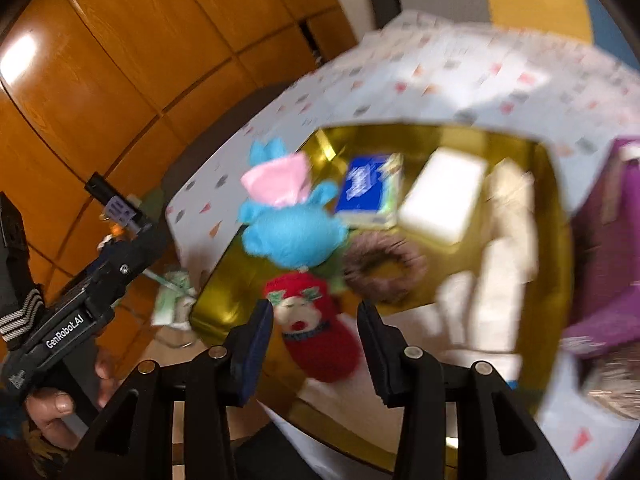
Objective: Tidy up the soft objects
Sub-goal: 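Carry the red Santa toy into the gold tray and open the right tool, then move both tools back toward the white wipes pack and pink towel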
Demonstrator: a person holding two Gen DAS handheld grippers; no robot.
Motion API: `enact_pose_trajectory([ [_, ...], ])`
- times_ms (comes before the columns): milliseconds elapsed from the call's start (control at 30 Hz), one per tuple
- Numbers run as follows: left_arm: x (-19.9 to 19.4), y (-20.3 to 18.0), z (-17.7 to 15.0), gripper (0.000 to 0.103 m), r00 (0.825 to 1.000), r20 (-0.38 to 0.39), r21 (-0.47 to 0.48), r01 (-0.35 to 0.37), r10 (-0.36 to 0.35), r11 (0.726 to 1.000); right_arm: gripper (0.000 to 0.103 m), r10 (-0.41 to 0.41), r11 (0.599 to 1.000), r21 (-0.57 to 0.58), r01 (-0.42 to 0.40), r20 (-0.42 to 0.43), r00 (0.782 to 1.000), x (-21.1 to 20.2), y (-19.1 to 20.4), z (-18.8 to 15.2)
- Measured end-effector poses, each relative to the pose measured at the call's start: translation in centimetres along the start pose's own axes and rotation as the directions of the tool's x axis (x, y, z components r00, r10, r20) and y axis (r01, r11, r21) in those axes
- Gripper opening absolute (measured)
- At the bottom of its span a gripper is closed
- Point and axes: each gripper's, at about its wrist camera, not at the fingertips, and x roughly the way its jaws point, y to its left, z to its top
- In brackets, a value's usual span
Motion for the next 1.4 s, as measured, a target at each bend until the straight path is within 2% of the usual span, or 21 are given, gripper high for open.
enact_pose_trajectory([
  [133,-0.6,-2.2,-0.2,0.103,0.999,-0.001,0.048,0.039,-0.039,0.998,0.044,-0.09,0.996,-0.018,0.092,0.067,0.994,-3.1,-0.7,-0.4],
  [300,-1.1,-4.8,-0.8,0.103,0.997,-0.013,0.118,0.071,-0.07,0.991,0.044,-0.15,0.989,0.014,0.15,0.131,0.98,-6.5,-2.6,-1.1],
  [567,-1.5,-8.2,-1.7,0.103,0.992,-0.037,0.205,0.124,-0.119,0.971,0.044,-0.236,0.969,0.13,0.212,0.209,0.949,-12.0,-7.1,-3.2],
  [833,-1.9,-11.3,-2.3,0.103,0.985,-0.057,0.281,0.171,-0.161,0.944,0.044,-0.355,0.916,0.28,0.288,0.231,0.906,-17.1,-13.0,-6.5],
  [1000,-2.4,-14.1,-2.8,0.103,0.973,-0.078,0.339,0.229,-0.215,0.912,0.044,-0.425,0.865,0.382,0.326,0.212,0.88,-19.7,-16.9,-8.8],
  [1100,-2.8,-16.1,-3.0,0.103,0.961,-0.096,0.38,0.275,-0.258,0.883,0.044,-0.465,0.824,0.453,0.34,0.197,0.863,-21.8,-19.3,-10.2],
  [1200,-3.4,-18.3,-3.1,0.103,0.945,-0.104,0.42,0.323,-0.309,0.848,0.044,-0.502,0.788,0.498,0.362,0.179,0.846,-23.6,-21.2,-11.2],
  [1233,-3.7,-19.2,-3.2,0.103,0.936,-0.113,0.434,0.348,-0.333,0.831,0.044,-0.506,0.778,0.513,0.363,0.169,0.846,-24.3,-22.1,-11.5],
  [1400,-4.2,-21.9,-3.7,0.103,0.906,-0.146,0.466,0.418,-0.398,0.78,0.044,-0.536,0.707,0.595,0.383,0.097,0.839,-27.1,-26.4,-13.5],
])
